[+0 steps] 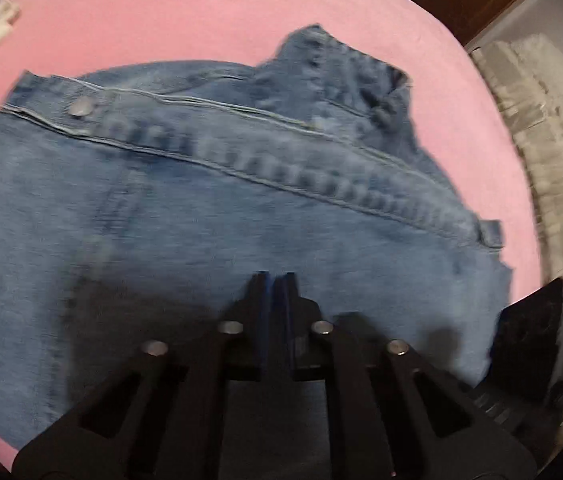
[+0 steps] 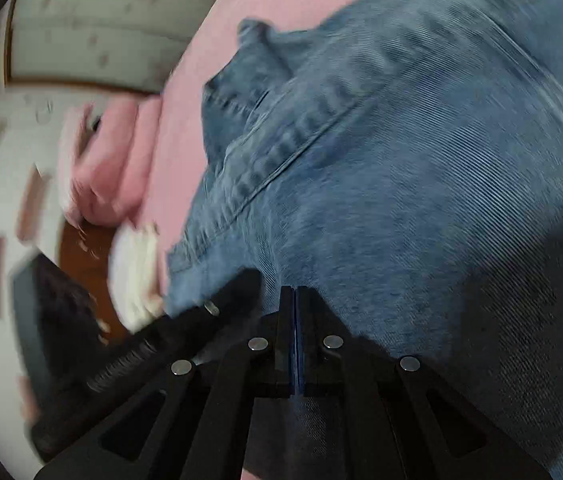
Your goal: Fold large clothes
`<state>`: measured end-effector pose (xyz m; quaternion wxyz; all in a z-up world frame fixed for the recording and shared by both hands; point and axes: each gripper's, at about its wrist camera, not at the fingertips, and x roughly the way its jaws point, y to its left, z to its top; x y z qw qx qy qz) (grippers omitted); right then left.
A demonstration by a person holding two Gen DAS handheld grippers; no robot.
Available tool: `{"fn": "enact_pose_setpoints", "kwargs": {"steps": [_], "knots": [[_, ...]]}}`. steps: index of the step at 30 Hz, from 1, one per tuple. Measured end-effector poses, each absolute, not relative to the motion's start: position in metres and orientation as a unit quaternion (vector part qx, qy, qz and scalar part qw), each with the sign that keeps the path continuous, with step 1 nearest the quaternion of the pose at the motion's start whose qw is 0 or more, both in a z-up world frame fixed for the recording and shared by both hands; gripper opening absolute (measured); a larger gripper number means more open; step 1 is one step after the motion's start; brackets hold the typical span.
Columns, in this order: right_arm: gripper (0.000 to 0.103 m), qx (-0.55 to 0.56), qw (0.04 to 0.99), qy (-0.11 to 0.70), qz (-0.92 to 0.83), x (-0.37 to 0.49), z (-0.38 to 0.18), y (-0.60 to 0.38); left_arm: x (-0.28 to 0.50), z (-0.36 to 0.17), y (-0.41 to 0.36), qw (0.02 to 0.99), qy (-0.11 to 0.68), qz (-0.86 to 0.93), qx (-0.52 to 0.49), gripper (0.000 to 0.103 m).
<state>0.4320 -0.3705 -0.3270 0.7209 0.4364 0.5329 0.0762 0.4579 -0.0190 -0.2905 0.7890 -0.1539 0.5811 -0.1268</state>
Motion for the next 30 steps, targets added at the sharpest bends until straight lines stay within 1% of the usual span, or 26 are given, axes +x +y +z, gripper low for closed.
{"fn": "enact_pose_setpoints", "kwargs": {"steps": [2,5,6,7,8,9,11,13,15,17,18,19,20,22,25,27,30], "knots": [[0.0,0.443,0.718,0.533,0.061,0.424,-0.33,-0.396,0.45,-0.289,0.003,0.802,0.572,-0.102,-0.139,0.001],[0.0,0.409,0.75,0.519,0.037,0.388,-0.312,-0.465,0.438,-0.289,0.065,0.812,0.557,-0.086,-0.15,0.001],[0.0,0.369,0.767,0.525,-0.003,0.371,-0.301,-0.493,0.437,-0.29,0.076,0.818,0.559,-0.053,-0.127,0.001],[0.0,0.342,0.778,0.527,-0.026,0.381,-0.302,-0.502,0.433,-0.294,0.088,0.822,0.566,0.009,-0.067,0.001],[0.0,0.317,0.786,0.53,-0.045,0.371,-0.293,-0.525,0.429,-0.301,0.103,0.823,0.565,0.056,-0.009,0.002],[0.0,0.296,0.79,0.532,-0.065,0.359,-0.287,-0.545,0.425,-0.309,0.119,0.818,0.568,0.085,0.021,0.002],[0.0,0.275,0.788,0.539,-0.116,0.334,-0.273,-0.584,0.42,-0.318,0.141,0.809,0.579,0.097,0.007,0.002],[0.0,0.294,0.776,0.541,-0.135,0.31,-0.266,-0.609,0.418,-0.314,0.153,0.809,0.579,0.093,-0.027,0.002],[0.0,0.268,0.777,0.545,-0.164,0.305,-0.257,-0.605,0.419,-0.307,0.147,0.806,0.583,0.097,-0.032,0.002],[0.0,0.235,0.791,0.537,-0.172,0.314,-0.24,-0.573,0.411,-0.287,0.123,0.825,0.559,0.044,-0.064,0.002],[0.0,0.245,0.806,0.52,-0.143,0.315,-0.233,-0.557,0.404,-0.276,0.104,0.832,0.547,-0.002,-0.092,0.002],[0.0,0.262,0.81,0.511,-0.123,0.322,-0.228,-0.533,0.385,-0.263,0.107,0.828,0.548,-0.033,-0.114,0.002],[0.0,0.281,0.807,0.51,-0.099,0.325,-0.229,-0.513,0.383,-0.263,0.09,0.817,0.558,-0.06,-0.133,0.002],[0.0,0.305,0.779,0.547,-0.02,0.34,-0.248,-0.456,0.379,-0.27,0.052,0.782,0.589,-0.116,-0.169,0.002],[0.0,0.321,0.749,0.578,0.044,0.344,-0.27,-0.404,0.372,-0.282,0.017,0.759,0.613,-0.121,-0.181,0.002],[0.0,0.349,0.723,0.592,0.068,0.341,-0.285,-0.396,0.369,-0.292,0.009,0.747,0.629,-0.107,-0.189,0.002],[0.0,0.333,0.723,0.6,0.078,0.328,-0.296,-0.406,0.348,-0.285,0.023,0.773,0.614,-0.065,-0.149,0.002]]}}
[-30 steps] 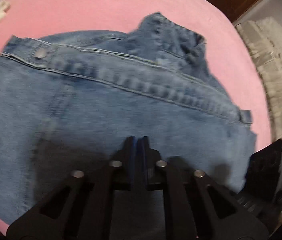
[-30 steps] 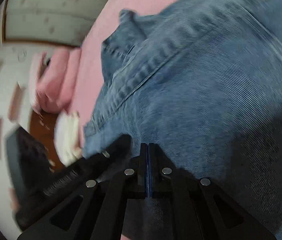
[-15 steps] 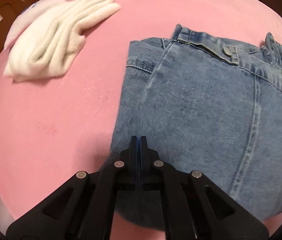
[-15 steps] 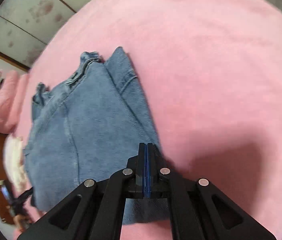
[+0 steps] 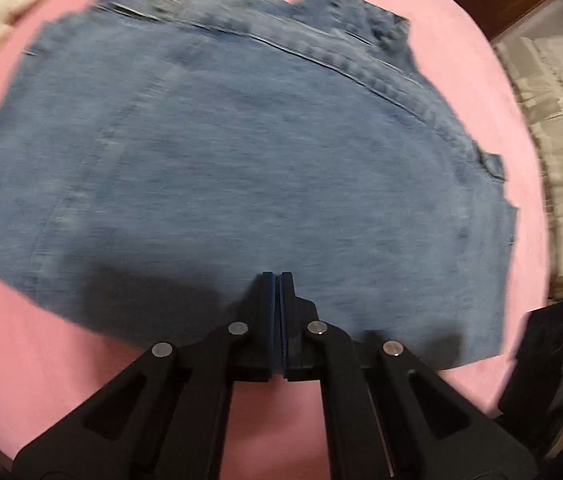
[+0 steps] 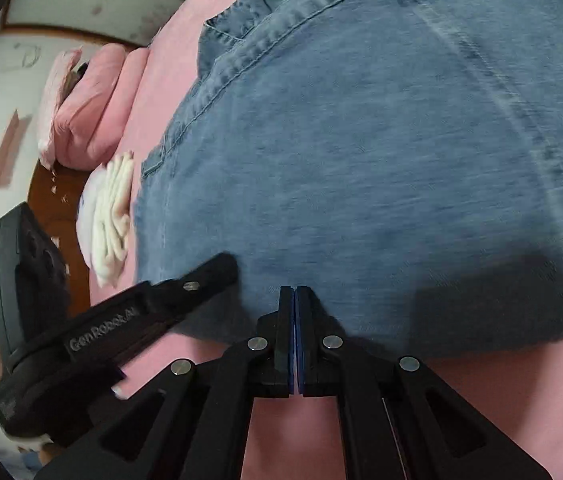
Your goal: Fold large clothes
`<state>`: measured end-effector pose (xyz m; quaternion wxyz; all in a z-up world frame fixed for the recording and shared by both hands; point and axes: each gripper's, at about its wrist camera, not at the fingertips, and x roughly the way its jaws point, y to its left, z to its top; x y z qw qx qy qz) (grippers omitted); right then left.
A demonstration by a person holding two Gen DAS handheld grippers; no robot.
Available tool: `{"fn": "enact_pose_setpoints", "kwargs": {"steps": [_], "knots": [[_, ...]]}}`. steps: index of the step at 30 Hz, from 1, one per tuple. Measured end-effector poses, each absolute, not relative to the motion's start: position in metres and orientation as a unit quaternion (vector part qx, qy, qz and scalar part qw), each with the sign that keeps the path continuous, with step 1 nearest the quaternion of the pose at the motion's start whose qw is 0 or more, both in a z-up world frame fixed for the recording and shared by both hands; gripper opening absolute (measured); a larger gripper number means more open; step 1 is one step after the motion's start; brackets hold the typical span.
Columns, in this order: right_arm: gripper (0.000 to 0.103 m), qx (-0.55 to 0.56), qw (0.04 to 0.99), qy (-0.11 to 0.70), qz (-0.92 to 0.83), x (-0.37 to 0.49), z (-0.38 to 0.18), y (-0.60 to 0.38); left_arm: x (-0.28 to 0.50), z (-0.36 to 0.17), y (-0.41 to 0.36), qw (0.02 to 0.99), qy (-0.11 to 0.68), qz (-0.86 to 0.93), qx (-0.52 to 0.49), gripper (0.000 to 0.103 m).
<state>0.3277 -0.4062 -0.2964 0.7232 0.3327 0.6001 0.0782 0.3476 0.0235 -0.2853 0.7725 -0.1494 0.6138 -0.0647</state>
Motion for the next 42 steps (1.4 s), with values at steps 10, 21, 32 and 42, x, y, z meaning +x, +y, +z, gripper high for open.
{"fn": "enact_pose_setpoints", "kwargs": {"steps": [10,21,32,42], "knots": [[0.0,0.281,0.751,0.586,-0.118,0.267,-0.259,-0.61,0.322,-0.32,0.195,0.736,0.633,0.149,-0.186,0.004],[0.0,0.3,0.757,0.562,-0.146,0.32,-0.229,-0.488,0.311,-0.322,0.2,0.744,0.61,0.166,-0.216,0.005],[0.0,0.234,0.716,0.658,-0.015,0.481,-0.284,-0.339,0.309,-0.332,0.215,0.742,0.604,0.125,-0.264,0.005],[0.0,0.127,0.658,0.742,-0.021,0.579,-0.345,-0.287,0.265,-0.346,0.251,0.683,0.573,0.066,-0.448,0.016]]}}
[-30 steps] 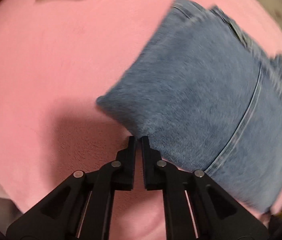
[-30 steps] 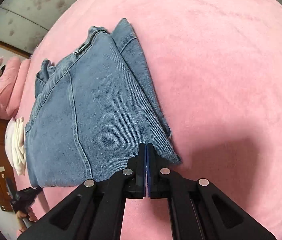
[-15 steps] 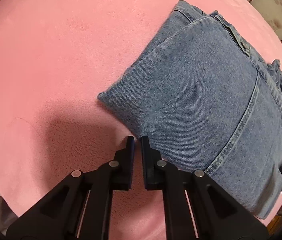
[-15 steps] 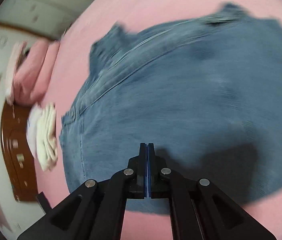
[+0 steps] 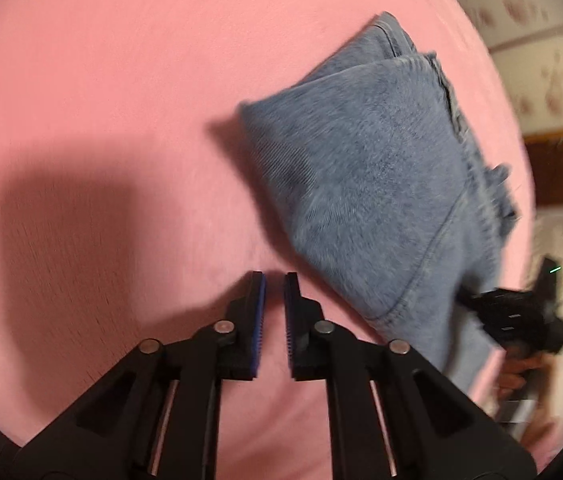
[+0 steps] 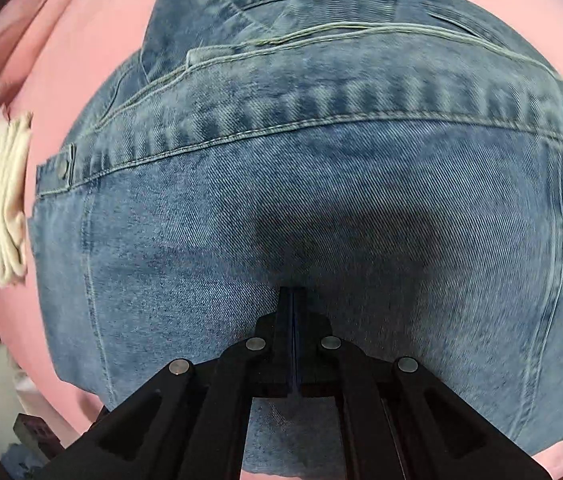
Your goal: Fold large clothes
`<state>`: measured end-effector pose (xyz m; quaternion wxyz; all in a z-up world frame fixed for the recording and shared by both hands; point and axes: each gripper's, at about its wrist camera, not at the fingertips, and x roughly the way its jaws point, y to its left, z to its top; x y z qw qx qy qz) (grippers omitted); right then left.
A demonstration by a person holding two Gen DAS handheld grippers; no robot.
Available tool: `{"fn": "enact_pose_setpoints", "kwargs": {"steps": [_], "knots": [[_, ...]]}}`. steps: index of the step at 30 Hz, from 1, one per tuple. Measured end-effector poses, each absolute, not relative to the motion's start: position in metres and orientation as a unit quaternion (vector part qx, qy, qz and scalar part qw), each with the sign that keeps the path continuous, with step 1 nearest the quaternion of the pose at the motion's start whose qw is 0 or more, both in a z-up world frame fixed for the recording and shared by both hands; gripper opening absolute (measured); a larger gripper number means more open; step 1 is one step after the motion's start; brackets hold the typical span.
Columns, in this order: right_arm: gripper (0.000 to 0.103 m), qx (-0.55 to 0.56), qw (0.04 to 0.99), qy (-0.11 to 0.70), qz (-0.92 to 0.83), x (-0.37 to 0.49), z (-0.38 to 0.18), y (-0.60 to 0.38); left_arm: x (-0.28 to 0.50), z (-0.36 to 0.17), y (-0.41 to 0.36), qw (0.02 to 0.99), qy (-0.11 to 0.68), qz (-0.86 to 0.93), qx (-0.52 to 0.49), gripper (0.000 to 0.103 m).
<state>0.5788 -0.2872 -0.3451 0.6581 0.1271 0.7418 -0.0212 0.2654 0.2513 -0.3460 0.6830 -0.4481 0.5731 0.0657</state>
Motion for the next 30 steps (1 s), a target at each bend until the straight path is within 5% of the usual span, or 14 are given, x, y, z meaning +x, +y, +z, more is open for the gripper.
{"fn": "enact_pose_setpoints", "kwargs": {"steps": [3,6,13,30], "knots": [[0.0,0.129,0.655,0.744,-0.015,0.596,-0.351,-0.276,0.253,-0.348,0.257,0.673,0.539,0.046,-0.505,0.048],[0.0,0.126,0.656,0.745,-0.007,0.596,-0.348,-0.285,0.262,-0.344,0.256,0.687,0.518,0.037,-0.508,0.063],[0.0,0.093,0.666,0.74,-0.02,0.613,-0.366,-0.256,0.297,-0.329,0.245,0.723,0.524,0.05,-0.448,0.067],[0.002,0.018,0.684,0.728,-0.034,0.614,-0.375,-0.183,0.352,-0.361,0.25,0.705,0.485,0.107,-0.506,0.074]]}}
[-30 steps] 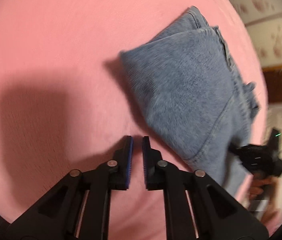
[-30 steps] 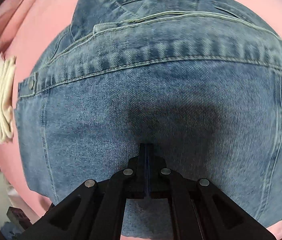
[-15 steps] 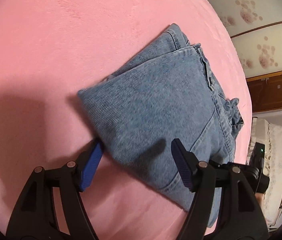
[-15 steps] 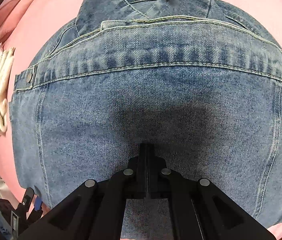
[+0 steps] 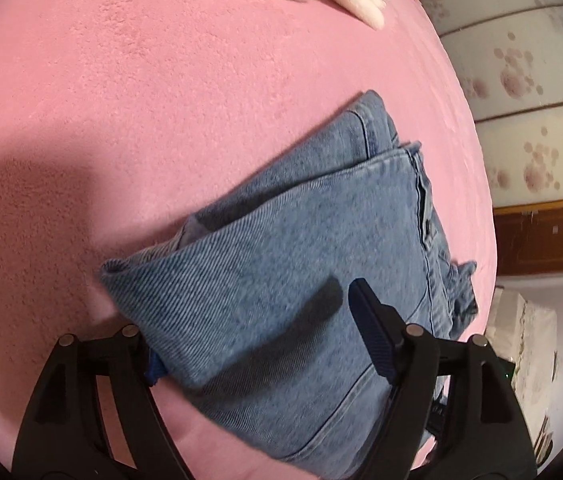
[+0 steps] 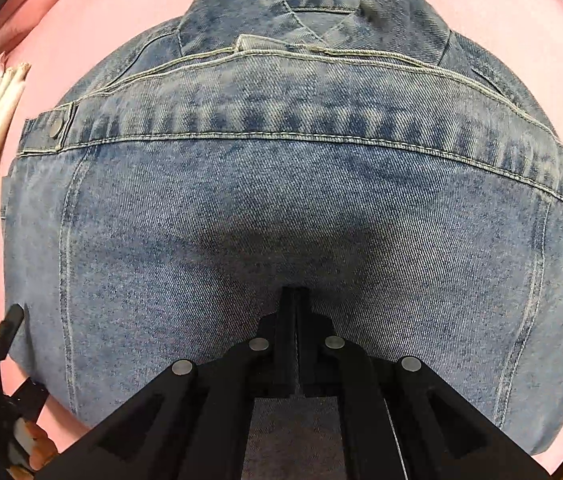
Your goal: Fold large clothes
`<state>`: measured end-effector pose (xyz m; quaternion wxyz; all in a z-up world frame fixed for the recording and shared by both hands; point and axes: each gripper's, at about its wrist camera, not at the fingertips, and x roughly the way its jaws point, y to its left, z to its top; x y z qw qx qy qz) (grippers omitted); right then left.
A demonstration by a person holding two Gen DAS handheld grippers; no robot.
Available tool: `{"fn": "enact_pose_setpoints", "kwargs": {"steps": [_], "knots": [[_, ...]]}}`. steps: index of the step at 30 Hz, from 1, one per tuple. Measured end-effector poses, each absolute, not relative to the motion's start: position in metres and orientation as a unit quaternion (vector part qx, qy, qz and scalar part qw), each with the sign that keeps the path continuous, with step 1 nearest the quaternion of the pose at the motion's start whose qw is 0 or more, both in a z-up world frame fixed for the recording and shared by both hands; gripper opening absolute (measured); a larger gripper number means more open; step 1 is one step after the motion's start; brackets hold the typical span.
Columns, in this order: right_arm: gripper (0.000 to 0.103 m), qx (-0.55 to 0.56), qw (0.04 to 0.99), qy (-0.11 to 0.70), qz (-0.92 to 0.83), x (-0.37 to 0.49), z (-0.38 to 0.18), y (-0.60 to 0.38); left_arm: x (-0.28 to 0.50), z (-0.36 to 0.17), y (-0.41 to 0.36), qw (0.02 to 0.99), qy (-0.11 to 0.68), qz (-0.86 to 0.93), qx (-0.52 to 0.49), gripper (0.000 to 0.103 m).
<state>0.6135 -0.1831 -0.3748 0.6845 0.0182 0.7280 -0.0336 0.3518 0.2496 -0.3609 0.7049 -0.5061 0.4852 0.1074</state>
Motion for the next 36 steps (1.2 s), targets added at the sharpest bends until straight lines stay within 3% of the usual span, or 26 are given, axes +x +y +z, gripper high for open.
{"fn": "enact_pose_setpoints", "kwargs": {"steps": [4,8,13,17,36], "knots": [[0.002,0.019,0.684,0.728,-0.039,0.614,-0.377,-0.17,0.357,-0.358,0.245,0.707,0.493,0.121,-0.493,0.073],[0.002,0.017,0.682,0.73,-0.037,0.616,-0.377,-0.173,0.362,-0.342,0.233,0.728,0.522,0.158,-0.415,0.043],[0.002,0.007,0.689,0.723,-0.042,0.616,-0.378,-0.167,0.373,-0.302,0.183,0.806,0.517,0.178,-0.225,0.026],[0.004,-0.012,0.703,0.71,-0.052,0.606,-0.374,-0.15,0.374,-0.285,0.167,0.826,0.497,0.165,-0.211,0.015],[0.004,-0.02,0.718,0.695,-0.04,0.582,-0.362,-0.116,0.363,-0.284,0.182,0.821,0.502,0.118,-0.244,0.012]]}}
